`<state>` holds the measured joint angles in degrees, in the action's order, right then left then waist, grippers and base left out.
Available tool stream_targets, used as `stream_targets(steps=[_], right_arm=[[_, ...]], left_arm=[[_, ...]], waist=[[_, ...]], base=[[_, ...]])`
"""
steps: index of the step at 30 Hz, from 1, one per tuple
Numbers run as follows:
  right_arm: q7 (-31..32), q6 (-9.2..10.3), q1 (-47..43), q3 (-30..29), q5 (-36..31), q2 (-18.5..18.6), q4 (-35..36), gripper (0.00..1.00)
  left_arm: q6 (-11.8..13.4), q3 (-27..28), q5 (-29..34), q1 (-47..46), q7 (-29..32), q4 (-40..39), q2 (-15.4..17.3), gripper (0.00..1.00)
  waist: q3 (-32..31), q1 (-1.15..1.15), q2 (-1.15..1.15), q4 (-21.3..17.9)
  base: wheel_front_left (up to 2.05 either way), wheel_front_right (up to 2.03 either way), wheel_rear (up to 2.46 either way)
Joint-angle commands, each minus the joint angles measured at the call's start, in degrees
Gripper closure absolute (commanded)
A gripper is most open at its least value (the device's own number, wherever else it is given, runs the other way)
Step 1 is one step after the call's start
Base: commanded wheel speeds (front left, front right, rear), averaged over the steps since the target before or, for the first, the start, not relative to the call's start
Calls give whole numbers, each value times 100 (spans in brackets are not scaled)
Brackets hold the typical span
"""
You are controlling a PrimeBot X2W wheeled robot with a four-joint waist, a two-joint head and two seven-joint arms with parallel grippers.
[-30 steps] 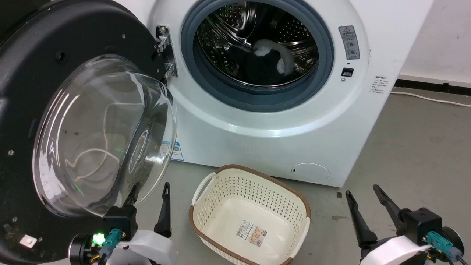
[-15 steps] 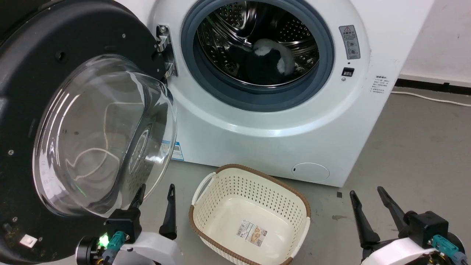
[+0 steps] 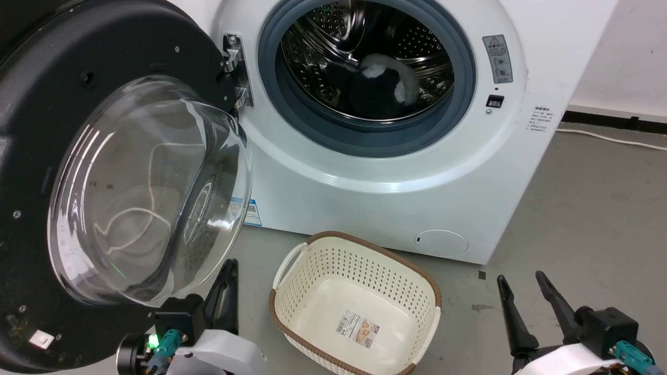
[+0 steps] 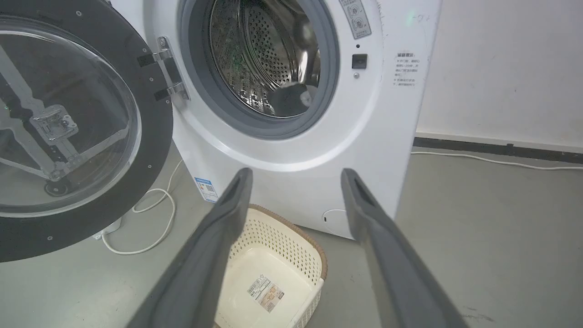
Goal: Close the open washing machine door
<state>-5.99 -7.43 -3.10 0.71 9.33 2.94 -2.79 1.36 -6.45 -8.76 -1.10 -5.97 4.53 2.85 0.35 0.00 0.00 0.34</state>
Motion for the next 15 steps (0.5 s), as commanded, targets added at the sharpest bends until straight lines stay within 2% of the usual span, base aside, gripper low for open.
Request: stream_targets(steps=[1,5,10,15], right_arm=[[-58,-2,-70,11,80,-3,-21,0],[-106,-3,-83,13,170,-3,-52,0],[-165,-3,-105,-13,273,-3,-104,0],[-225,-3,-119,-29,366,-3,-163,0]], left_arm=[[-9,-17,-22,-77,-57,-39,3,100],[-104,22,83,-126,-105,-393,8,100],[-207,228,307,-260,-165,-1300,5,100],[-102,590,305,-528,-224,-2272,4,100]], waist=[[-4,0,0,9],[-14,0,0,66],[-28,0,0,229],[-39,0,0,486]], base=[[0,0,0],[0,0,0],[0,0,0],[0,0,0]])
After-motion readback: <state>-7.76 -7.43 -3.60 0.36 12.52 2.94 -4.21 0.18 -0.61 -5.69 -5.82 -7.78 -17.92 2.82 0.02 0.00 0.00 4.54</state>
